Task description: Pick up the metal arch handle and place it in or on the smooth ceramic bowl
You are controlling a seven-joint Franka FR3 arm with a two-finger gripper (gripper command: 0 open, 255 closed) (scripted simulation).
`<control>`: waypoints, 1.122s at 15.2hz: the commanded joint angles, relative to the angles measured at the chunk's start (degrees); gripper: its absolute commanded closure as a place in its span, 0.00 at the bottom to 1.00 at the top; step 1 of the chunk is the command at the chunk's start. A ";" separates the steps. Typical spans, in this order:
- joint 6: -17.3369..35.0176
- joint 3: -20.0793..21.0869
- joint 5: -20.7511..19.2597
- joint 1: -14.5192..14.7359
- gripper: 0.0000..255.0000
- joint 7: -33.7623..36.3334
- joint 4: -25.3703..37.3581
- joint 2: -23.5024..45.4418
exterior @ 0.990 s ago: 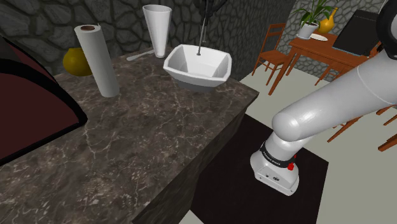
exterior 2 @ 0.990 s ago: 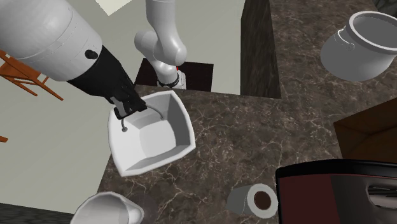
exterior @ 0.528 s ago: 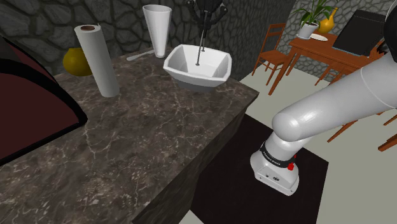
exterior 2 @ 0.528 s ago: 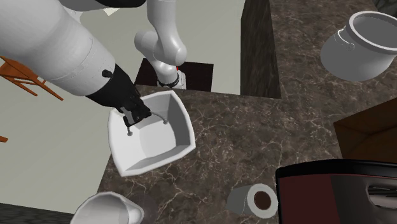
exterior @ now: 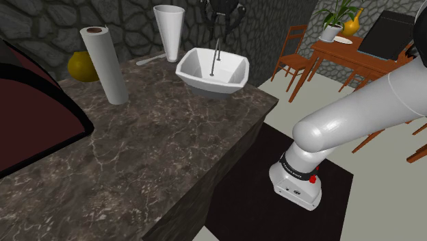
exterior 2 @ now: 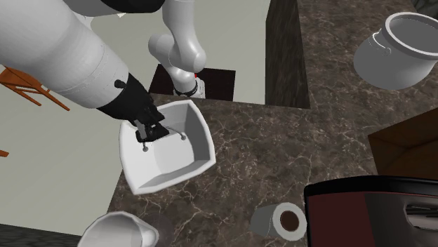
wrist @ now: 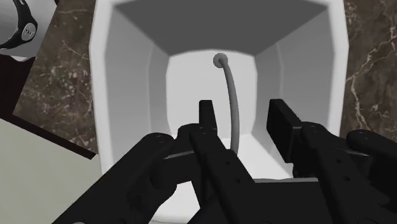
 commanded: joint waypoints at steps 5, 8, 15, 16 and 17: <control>0.00 0.00 0.00 0.00 0.00 0.00 0.00 0.00; -5.44 -0.68 -0.83 -0.49 0.00 0.86 8.31 2.97; -6.91 -0.82 -1.04 -0.60 0.00 1.14 10.67 3.88; -6.91 -0.82 -1.04 -0.60 0.00 1.14 10.67 3.88; -6.91 -0.82 -1.04 -0.60 0.00 1.14 10.67 3.88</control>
